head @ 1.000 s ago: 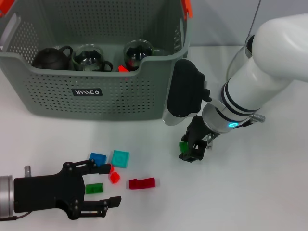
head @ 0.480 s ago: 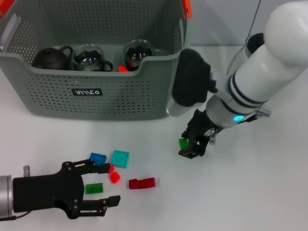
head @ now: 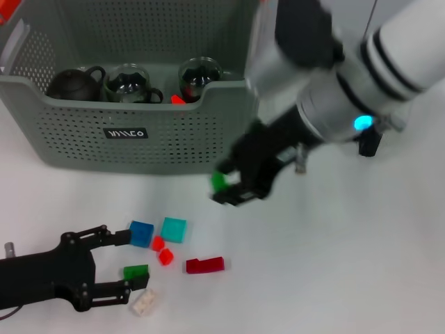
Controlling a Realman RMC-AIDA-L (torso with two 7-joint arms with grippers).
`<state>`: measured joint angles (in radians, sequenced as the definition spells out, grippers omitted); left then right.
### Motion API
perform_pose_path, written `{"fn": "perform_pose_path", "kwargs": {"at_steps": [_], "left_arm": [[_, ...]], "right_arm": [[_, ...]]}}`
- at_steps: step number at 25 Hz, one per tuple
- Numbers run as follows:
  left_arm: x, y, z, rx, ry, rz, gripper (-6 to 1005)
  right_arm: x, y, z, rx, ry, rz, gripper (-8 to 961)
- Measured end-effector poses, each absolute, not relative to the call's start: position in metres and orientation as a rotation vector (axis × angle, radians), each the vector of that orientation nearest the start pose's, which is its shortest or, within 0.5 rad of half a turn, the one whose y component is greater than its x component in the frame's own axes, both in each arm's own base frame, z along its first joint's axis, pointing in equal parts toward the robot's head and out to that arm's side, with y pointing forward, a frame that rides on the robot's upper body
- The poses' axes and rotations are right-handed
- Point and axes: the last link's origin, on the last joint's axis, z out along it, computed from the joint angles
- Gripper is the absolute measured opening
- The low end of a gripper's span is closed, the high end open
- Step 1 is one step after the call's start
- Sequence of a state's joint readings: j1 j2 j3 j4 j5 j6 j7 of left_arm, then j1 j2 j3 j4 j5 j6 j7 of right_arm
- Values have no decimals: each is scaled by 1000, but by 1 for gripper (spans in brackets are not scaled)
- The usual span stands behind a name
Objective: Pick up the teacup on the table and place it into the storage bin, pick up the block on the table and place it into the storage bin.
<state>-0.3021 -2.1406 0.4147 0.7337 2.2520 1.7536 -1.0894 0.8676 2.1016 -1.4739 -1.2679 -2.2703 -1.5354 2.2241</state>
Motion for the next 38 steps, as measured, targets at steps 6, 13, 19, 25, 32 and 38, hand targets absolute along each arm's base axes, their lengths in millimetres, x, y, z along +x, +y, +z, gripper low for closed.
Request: {"fn": "perform_pose_path", "kwargs": {"at_steps": [6, 13, 19, 25, 32, 38], "left_arm": [[-332, 232, 5, -2688, -594, -626, 825], [-329, 233, 5, -2698, -582, -640, 825], [-330, 232, 5, -2698, -586, -645, 825], [-330, 231, 5, -2698, -589, -646, 826], [-328, 231, 5, -2705, -585, -658, 826], [-327, 230, 6, -2710, -579, -664, 826]], "right_arm": [[-13, 361, -11, -3006, 77, 86, 459], [-60, 410, -15, -2774, 112, 250, 459], [-48, 447, -27, -2642, 214, 193, 458], [-31, 458, -29, -2590, 233, 148, 555], [-19, 436, -8, -2643, 236, 265, 789], [15, 374, 14, -2912, 80, 307, 922]]}}
